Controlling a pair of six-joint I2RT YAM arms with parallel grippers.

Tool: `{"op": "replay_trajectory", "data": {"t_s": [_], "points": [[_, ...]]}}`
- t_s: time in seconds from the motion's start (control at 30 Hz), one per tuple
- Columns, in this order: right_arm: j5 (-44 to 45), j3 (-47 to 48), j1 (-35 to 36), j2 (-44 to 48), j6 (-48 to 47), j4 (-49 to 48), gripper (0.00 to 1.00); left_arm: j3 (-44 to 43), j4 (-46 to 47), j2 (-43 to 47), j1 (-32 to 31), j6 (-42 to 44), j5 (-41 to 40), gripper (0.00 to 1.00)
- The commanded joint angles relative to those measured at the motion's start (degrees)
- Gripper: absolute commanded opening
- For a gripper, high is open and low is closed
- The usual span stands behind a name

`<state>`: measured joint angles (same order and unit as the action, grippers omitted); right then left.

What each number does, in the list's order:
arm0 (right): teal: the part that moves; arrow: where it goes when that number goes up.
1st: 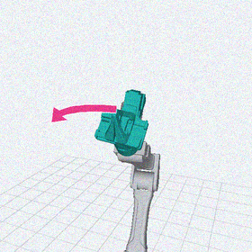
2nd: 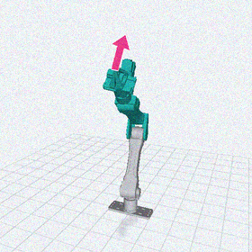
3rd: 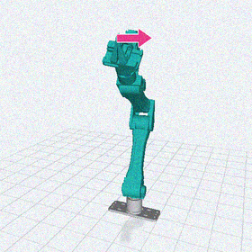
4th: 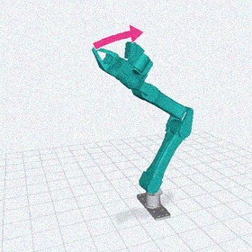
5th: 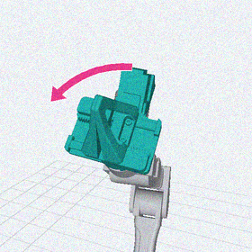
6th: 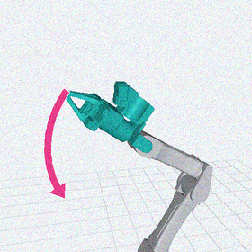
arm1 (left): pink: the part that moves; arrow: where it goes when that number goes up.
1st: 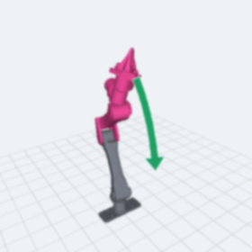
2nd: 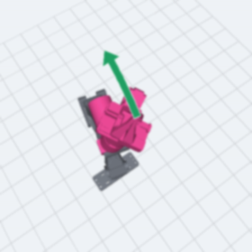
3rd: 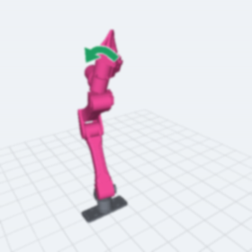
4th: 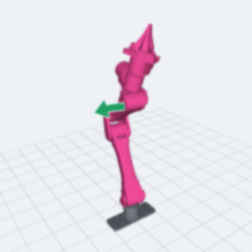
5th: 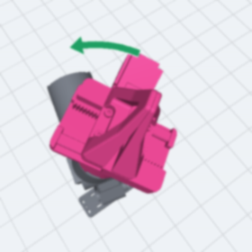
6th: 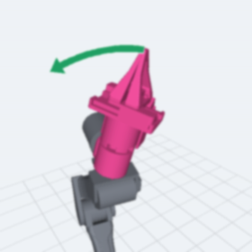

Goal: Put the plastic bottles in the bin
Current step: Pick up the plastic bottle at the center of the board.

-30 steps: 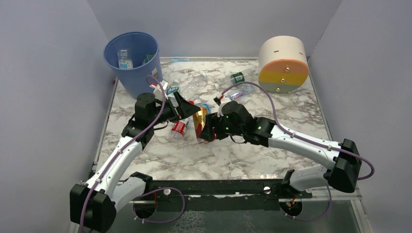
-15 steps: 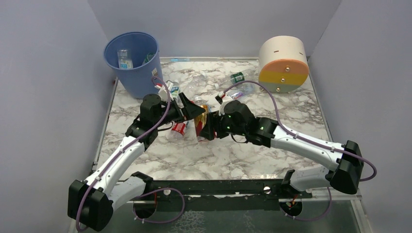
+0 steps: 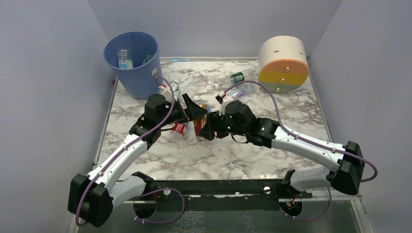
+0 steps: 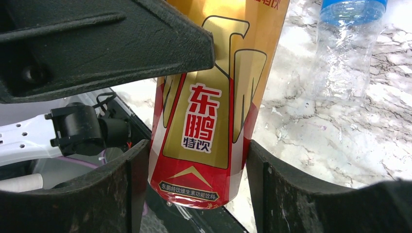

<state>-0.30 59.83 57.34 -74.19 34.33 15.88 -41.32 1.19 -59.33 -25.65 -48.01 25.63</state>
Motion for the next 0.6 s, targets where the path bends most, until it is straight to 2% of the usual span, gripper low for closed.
{"op": "replay_trajectory", "data": {"t_s": [0.0, 0.13, 0.3, 0.43, 0.57], "points": [[0.37, -0.24, 0.36, 1.03, -0.93, -2.17, 0.59, 0.37, 1.89, -0.10, -0.37, 0.28, -1.30, 0.88], [0.30, -0.50, 0.39, 0.98, -0.93, -2.47, 0.59, 0.36, 1.95, -0.61, -0.41, 0.11, -1.21, 0.83], [0.30, -0.58, 0.36, 0.81, -0.93, -2.56, 0.59, 0.28, 2.06, -0.85, -0.44, 0.11, -1.19, 0.67], [0.26, -0.51, 0.36, 0.72, -0.77, -2.69, 0.60, 0.35, 2.02, -0.86, -0.41, 0.28, -1.14, 0.61], [0.27, -0.27, 0.39, 0.71, -0.66, -2.16, 0.76, 0.48, 2.40, -1.10, -0.40, 0.14, -1.29, 0.60]]}}
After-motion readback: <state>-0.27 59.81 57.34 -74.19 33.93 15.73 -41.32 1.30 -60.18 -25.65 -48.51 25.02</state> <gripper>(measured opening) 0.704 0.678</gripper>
